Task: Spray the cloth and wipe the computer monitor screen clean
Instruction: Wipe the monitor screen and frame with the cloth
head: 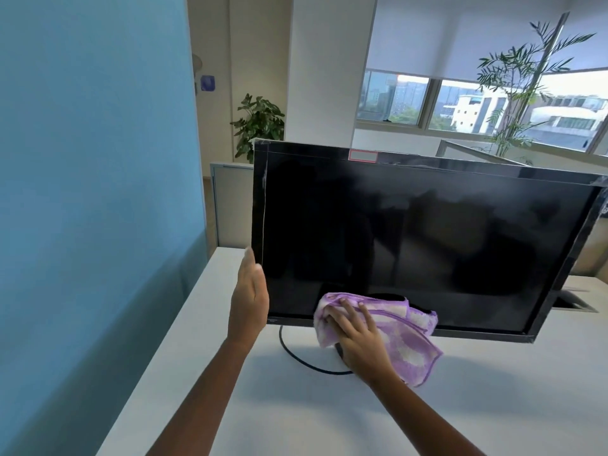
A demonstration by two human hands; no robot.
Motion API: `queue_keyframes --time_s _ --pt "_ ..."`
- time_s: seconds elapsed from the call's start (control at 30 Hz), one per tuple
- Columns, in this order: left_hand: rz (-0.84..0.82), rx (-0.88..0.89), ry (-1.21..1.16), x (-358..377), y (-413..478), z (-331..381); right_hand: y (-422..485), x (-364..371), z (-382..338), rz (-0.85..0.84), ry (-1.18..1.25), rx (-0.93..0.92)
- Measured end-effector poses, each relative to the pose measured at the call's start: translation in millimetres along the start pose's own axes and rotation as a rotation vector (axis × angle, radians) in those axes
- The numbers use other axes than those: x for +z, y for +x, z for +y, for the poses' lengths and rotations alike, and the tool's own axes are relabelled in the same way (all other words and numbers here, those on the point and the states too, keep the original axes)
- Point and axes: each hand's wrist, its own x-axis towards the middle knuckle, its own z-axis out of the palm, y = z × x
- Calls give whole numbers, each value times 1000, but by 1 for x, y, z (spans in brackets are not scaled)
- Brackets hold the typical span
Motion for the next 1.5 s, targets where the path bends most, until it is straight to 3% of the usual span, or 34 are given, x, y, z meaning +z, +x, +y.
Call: queue_keyframes --time_s 0.17,0.3,0.43,0.53,0.63,0.8,1.13,1.33,1.5 --pt "20 -153 15 12 -30 -18 -24 -2 23 16 21 180" --pt "32 -215 74 18 -42 -25 -5 -9 -3 -85 151 256" --pt "62 -40 446 28 -59 -22 19 -15 -35 -177 254 188" --pt "-30 178 621 41 -72 -19 21 -17 -32 -168 258 135" --pt "-105 288 748 58 -80 -17 5 -13 -6 -157 218 74" --pt "-204 277 851 82 -90 -10 -35 -4 48 -16 123 68" --pt "-244 269 943 134 -104 15 -106 -4 142 -10 -17 174" --pt "-242 290 956 163 -111 29 -137 -17 186 -155 -22 268" --pt "-240 284 963 177 -116 36 -159 -25 210 -156 16 450"
